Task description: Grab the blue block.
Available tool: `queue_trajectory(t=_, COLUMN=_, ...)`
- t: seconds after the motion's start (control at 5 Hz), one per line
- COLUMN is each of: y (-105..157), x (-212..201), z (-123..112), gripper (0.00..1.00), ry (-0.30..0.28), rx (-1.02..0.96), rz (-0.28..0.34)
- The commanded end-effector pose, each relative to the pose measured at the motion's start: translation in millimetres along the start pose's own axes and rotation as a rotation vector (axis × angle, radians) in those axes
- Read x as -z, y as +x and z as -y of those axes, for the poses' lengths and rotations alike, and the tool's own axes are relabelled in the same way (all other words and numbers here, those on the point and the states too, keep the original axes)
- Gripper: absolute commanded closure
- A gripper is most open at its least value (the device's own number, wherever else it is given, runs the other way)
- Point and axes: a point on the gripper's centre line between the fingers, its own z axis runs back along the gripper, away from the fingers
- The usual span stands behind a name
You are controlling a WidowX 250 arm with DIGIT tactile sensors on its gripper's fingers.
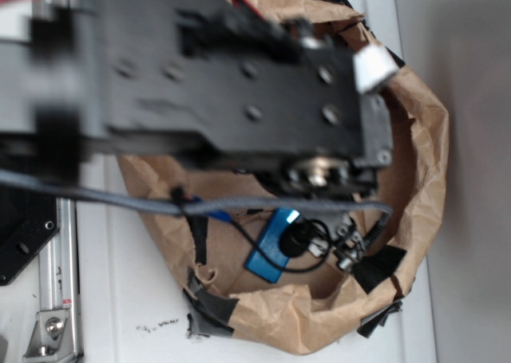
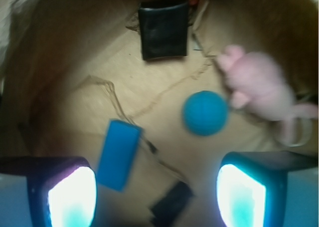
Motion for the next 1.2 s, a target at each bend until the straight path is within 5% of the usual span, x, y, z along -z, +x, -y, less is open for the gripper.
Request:
queue_trajectory(t=0.0, y=-31, x=39, z=26, gripper=0.0, ry=0.019, rx=-0.02, rz=-0.004)
queue_trajectory(t=0.2, y=-36, x=72, z=37, gripper=0.0, ry=0.026, rx=-0.008, rz=0.03)
queue_trajectory(t=0.4, y=-24, x=95, z=29, gripper=0.0, ry=-0.056, rx=0.02, rz=0.052)
queue_trajectory(t=0.6, y=-18, x=110, z=36, gripper=0.0, ry=-0.063, rx=0.076, rz=0.071)
queue_trajectory(t=0.8, y=-18, x=107, z=30, gripper=1.0, ry=-0.015, rx=0.081, rz=0.078)
queue_trajectory(t=1.0, y=-3, x=78, z=12, gripper=1.0, ry=0.02, rx=0.146, rz=0.13)
